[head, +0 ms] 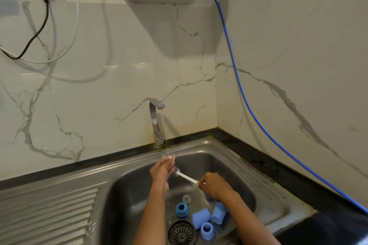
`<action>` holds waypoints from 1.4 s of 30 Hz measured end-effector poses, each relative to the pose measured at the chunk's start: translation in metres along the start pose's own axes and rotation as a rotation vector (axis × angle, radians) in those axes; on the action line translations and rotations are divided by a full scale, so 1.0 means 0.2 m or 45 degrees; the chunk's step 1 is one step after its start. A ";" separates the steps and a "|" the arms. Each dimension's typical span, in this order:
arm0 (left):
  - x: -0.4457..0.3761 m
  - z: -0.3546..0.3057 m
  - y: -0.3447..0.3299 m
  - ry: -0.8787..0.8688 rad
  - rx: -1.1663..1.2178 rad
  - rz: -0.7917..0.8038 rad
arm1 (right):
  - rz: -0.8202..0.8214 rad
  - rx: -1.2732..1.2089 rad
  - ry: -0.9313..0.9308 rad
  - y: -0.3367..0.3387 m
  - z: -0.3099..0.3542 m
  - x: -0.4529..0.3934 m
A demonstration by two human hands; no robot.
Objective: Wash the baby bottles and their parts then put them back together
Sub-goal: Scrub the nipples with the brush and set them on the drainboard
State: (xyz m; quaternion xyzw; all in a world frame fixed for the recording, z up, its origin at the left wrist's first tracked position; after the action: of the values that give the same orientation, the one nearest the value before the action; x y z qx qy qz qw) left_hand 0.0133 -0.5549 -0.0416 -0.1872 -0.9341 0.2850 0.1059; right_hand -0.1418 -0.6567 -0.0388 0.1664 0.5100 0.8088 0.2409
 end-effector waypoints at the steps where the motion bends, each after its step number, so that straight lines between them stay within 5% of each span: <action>1: 0.02 -0.02 0.01 -0.010 -0.045 -0.024 | 0.002 -0.006 0.003 0.01 0.00 0.01; 12: 0.37 -0.44 0.28 -0.265 -0.798 0.031 | -0.080 0.221 0.084 0.07 0.29 0.18; 18: 0.46 -0.52 0.45 -0.340 -1.035 -0.028 | -0.088 -0.013 0.102 -0.07 0.58 0.22; 22: 0.47 -0.49 0.51 -0.300 -0.958 -0.027 | -0.092 -0.088 0.058 -0.18 0.60 0.23; 25: 0.44 -0.46 0.52 -0.002 -0.626 0.081 | -0.093 -0.026 0.045 -0.19 0.56 0.20; 29: 0.40 -0.44 0.54 -0.015 -0.938 0.153 | -0.114 -0.006 0.038 -0.16 0.52 0.17; 36: 0.40 -0.38 0.52 0.089 -0.947 0.281 | -0.076 0.065 0.039 -0.19 0.52 0.16; 40: 0.35 -0.41 0.57 -0.160 -1.365 0.120 | -0.040 0.133 -0.017 -0.21 0.51 0.19; 42: 0.37 -0.44 0.52 -0.240 -1.340 0.123 | -0.047 0.155 -0.035 -0.20 0.52 0.21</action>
State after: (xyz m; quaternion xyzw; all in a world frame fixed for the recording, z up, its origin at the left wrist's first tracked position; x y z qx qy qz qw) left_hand 0.0022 -0.4010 -0.0222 -0.2315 -0.9464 -0.2018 -0.0999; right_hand -0.1142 -0.5401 -0.0297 0.1822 0.5578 0.7694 0.2522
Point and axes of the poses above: each hand's wrist, its own x-axis away from the middle knuckle, its own y-axis out of the back of the hand, z = x × y, the point moved 8 cm from there along -x, towards the middle knuckle, and after that the axes turned 11 degrees about x, right-handed, at the moved point
